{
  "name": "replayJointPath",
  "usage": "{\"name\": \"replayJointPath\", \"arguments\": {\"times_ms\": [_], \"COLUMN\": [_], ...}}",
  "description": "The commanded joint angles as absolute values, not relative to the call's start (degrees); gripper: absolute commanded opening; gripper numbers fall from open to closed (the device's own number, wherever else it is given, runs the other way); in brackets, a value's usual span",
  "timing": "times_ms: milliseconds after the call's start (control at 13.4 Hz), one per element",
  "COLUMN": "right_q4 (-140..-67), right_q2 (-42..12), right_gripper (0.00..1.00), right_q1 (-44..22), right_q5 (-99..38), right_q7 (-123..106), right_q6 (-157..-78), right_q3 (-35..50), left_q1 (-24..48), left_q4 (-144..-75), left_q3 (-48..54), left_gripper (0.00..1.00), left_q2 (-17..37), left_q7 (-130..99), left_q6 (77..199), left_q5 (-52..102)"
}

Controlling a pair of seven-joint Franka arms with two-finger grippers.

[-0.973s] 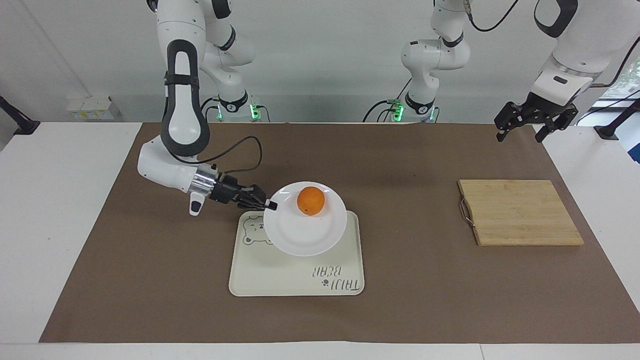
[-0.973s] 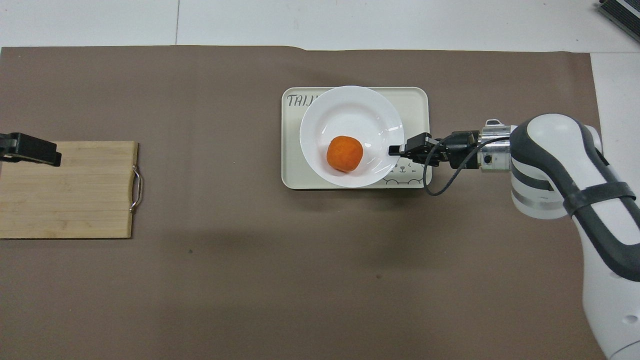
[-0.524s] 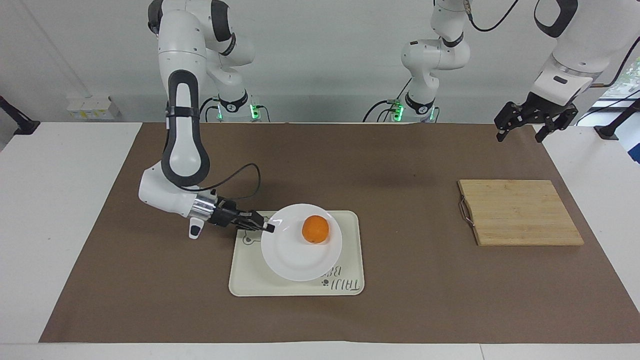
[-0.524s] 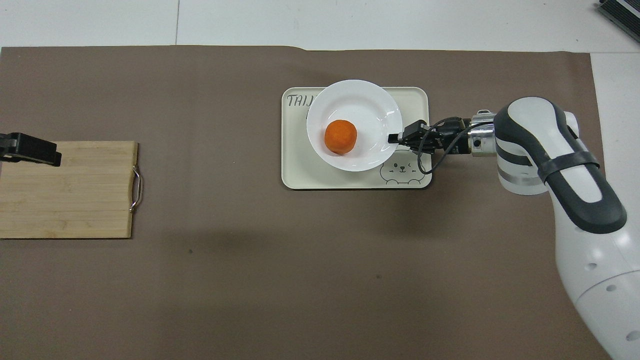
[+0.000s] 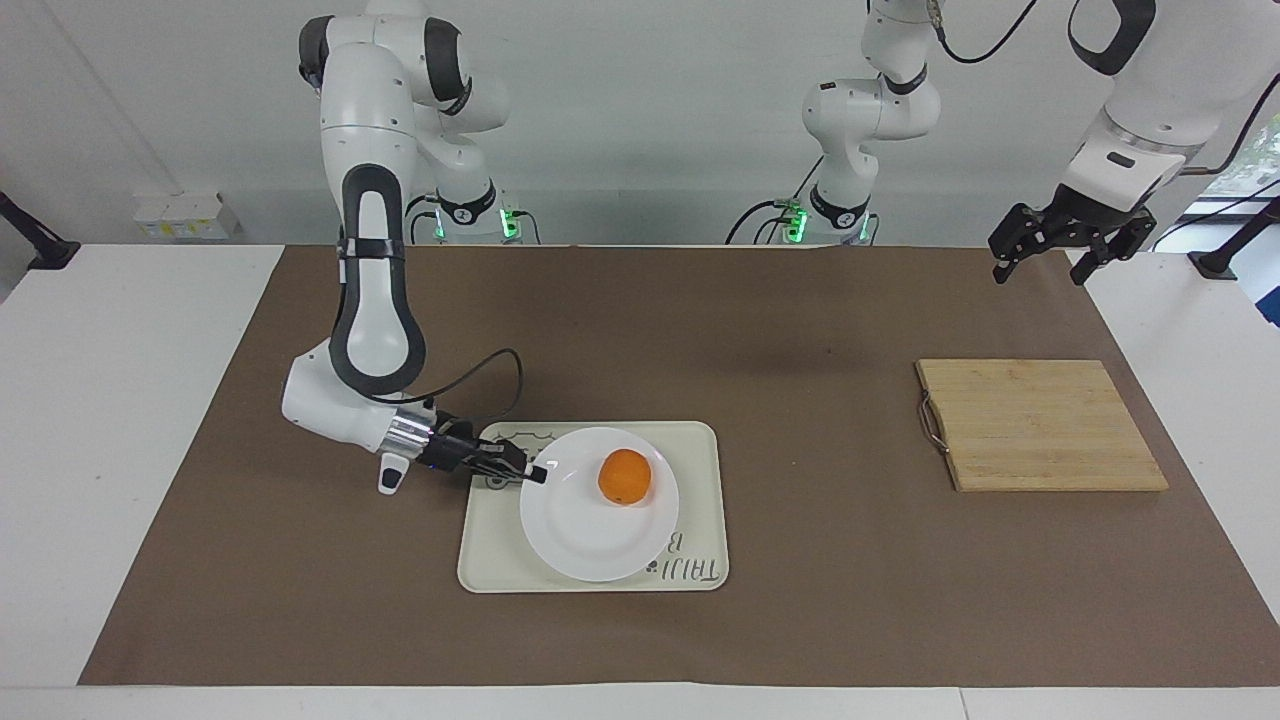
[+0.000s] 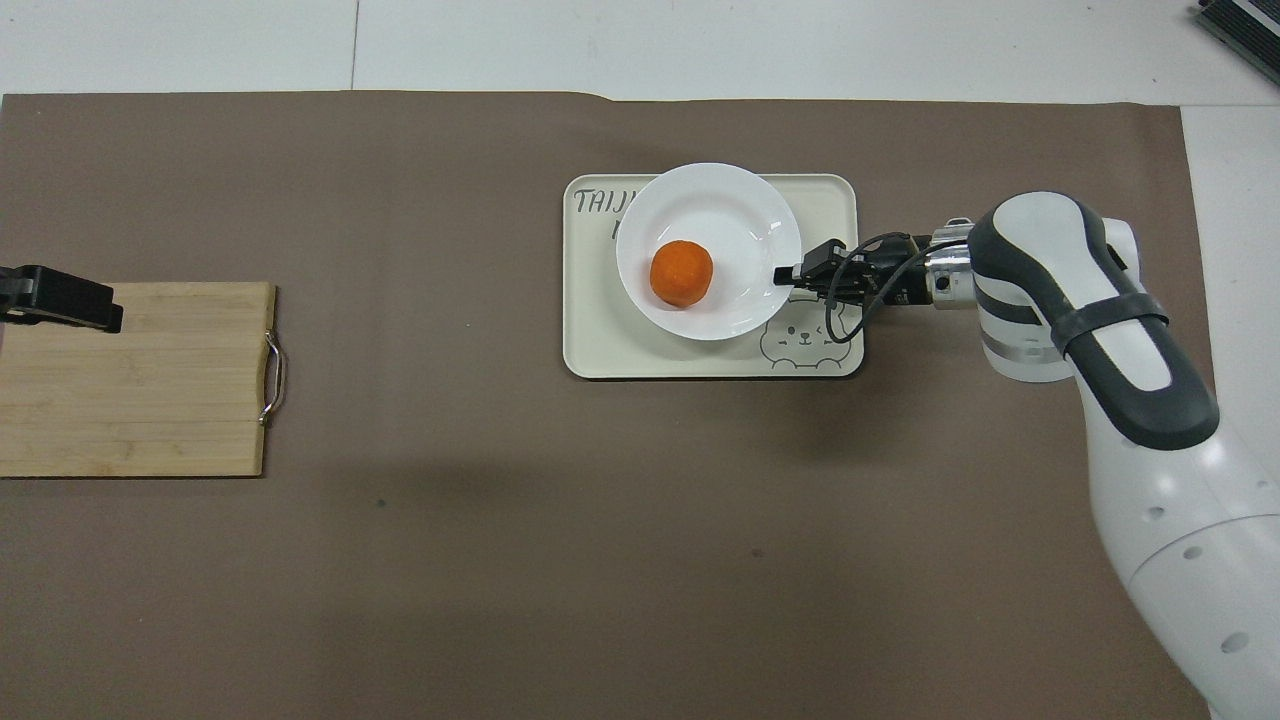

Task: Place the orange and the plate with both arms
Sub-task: 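Adjust the plate on the tray and open the right gripper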

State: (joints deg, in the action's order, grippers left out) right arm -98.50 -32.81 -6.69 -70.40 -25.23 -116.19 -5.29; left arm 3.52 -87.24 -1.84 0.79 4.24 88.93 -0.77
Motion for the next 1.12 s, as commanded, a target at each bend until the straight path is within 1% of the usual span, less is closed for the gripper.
{"name": "replayJointPath", "arguments": {"times_ms": [0, 299, 374, 449, 524, 749, 1048], "right_q4": [-98.61, -99.23, -99.23, -99.23, -99.23, -98.79, -98.09], "right_q2": [-33.13, -33.05, -32.96, -32.96, -32.96, -32.26, -27.96], "right_gripper": [0.0, 0.0, 0.2, 0.75, 1.0, 1.0, 1.0], "right_q1": [-6.94, -7.12, -7.12, -6.95, -6.94, -7.12, -6.42], "right_q5": [-69.08, -69.08, -69.08, -69.08, -69.0, -66.38, -52.15], "right_q7": [-25.4, -25.23, -24.96, -24.79, -24.87, -24.35, -16.45], "right_q6": [-118.47, -119.71, -119.71, -119.53, -119.53, -119.71, -119.71], "right_q3": [-5.01, -5.01, -5.01, -5.01, -5.01, -5.53, -5.98], "left_q1": [2.9, 2.9, 2.9, 2.9, 2.9, 2.9, 2.9], "left_q4": [-88.95, -88.95, -88.95, -88.95, -88.95, -88.95, -88.95], "left_q3": [-1.58, -1.58, -1.58, -1.58, -1.58, -1.58, -1.58], "left_gripper": [1.0, 1.0, 1.0, 1.0, 1.0, 1.0, 1.0], "left_q2": [-0.62, -0.7, -0.7, -0.62, -0.7, -0.7, -0.7], "left_q7": [4.75, 4.75, 4.75, 4.75, 4.75, 4.75, 4.75], "left_q6": [89.12, 89.12, 89.12, 89.12, 89.12, 89.12, 89.12], "left_q5": [-0.44, -0.44, -0.53, -0.44, -0.53, -0.44, -0.44]}}
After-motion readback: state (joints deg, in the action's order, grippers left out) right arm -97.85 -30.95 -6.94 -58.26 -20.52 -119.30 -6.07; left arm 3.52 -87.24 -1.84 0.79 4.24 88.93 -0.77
